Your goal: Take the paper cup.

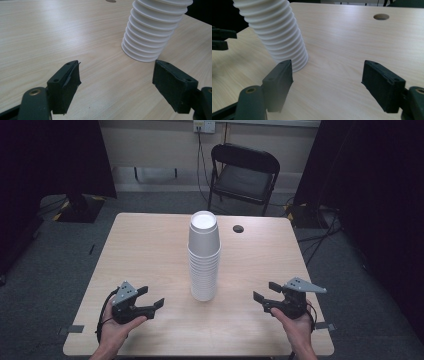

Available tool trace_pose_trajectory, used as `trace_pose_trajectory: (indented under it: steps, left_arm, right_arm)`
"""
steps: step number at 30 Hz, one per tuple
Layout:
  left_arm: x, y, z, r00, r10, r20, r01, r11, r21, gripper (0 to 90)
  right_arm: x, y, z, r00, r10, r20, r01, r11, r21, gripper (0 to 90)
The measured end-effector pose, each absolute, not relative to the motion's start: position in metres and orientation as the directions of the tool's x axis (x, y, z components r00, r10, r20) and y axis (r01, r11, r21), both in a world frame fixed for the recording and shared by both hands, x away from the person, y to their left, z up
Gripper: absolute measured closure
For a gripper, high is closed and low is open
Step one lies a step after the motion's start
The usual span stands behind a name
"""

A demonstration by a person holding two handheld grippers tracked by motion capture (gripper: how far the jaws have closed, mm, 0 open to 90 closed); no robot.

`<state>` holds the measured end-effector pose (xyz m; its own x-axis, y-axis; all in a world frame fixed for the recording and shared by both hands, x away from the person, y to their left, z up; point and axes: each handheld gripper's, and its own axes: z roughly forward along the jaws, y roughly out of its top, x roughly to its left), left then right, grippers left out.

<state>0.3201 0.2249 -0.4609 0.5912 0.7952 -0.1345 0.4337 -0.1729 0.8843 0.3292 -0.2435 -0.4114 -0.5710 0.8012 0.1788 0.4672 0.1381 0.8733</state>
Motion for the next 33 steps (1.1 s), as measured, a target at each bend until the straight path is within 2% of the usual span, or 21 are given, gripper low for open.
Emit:
trace_pose_trajectory:
  steps: [8,11,29,33]
  left_arm:
    - [0.321,0.224,-0.461,0.595,0.793,-0.131,0.431,-0.177,0.885,21.8]
    - [0.320,0.224,-0.460,0.596,0.792,-0.132,0.430,-0.176,0.885,21.8]
    - [0.319,0.224,-0.459,0.612,0.778,-0.142,0.427,-0.174,0.887,21.6]
    - [0.320,0.223,-0.459,0.601,0.788,-0.135,0.427,-0.175,0.887,18.0]
  right_arm:
    - [0.333,-0.223,-0.389,-0.627,0.763,0.156,0.418,0.160,0.894,23.7]
    - [0.336,-0.213,-0.379,-0.654,0.744,0.139,0.393,0.177,0.902,20.9]
    - [0.346,-0.194,-0.339,-0.706,0.701,0.104,0.298,0.160,0.941,16.0]
    - [0.351,-0.185,-0.330,-0.718,0.688,0.102,0.284,0.156,0.946,15.1]
